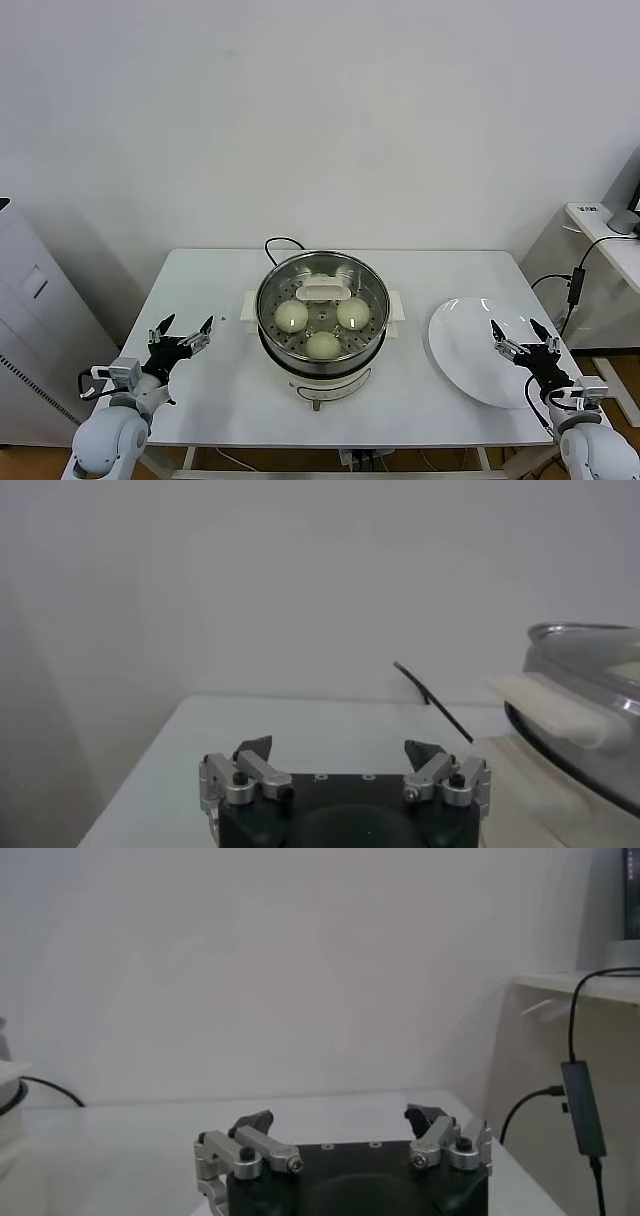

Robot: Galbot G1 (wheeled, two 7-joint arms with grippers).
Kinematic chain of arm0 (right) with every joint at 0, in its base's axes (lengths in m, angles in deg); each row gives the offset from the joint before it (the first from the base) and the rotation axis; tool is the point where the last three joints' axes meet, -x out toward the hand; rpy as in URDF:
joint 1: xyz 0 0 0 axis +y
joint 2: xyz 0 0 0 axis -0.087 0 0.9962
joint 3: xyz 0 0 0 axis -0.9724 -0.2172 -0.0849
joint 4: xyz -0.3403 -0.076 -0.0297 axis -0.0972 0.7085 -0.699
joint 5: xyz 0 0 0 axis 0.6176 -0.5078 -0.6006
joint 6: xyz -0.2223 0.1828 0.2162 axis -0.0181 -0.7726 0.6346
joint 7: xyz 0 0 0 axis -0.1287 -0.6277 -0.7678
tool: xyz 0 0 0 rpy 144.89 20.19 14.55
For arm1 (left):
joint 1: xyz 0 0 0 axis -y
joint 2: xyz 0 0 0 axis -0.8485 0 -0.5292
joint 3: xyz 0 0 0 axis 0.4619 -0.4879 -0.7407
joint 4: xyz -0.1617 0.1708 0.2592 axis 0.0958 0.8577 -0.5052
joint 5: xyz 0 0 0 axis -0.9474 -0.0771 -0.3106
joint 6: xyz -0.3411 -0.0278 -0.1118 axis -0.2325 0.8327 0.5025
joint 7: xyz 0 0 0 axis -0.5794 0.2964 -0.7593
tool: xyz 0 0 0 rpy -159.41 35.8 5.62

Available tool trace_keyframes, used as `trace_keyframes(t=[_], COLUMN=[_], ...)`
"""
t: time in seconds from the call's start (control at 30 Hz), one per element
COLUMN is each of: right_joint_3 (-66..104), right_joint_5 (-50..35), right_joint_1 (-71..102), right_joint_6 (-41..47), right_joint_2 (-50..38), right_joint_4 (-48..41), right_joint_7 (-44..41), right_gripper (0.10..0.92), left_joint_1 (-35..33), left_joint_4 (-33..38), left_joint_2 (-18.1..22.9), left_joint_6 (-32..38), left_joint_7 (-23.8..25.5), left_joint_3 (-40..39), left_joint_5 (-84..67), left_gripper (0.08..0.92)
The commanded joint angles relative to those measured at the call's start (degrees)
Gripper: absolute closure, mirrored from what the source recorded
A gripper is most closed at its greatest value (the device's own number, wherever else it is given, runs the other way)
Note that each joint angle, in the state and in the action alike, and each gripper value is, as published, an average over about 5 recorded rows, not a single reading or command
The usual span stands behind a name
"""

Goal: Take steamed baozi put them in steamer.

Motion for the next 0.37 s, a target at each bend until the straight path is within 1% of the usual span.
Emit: trace_keyframes(t=[0.03, 0.37], right_joint_3=[0.09, 0.04], right_joint_5=[0.88, 1.08], right_joint_1=[0.34, 0.93], right_joint_6=[0.72, 0.95], right_joint_2=[0.10, 0.26], right_joint_4=[0.13, 0.20], right_joint_7=[-0.15, -0.38], right_gripper=[0.203, 0.203], left_joint_1=[-0.15, -0.33], left_joint_4=[0.13, 0.73], left_joint_2=[0.07, 0.16], left_joint_6=[0.01, -0.23], left_joint_7=[0.03, 0.02], left_joint_3=[0.13, 0.10], left_joint_5=[-0.05, -0.03], left_gripper=[0.177, 0.177])
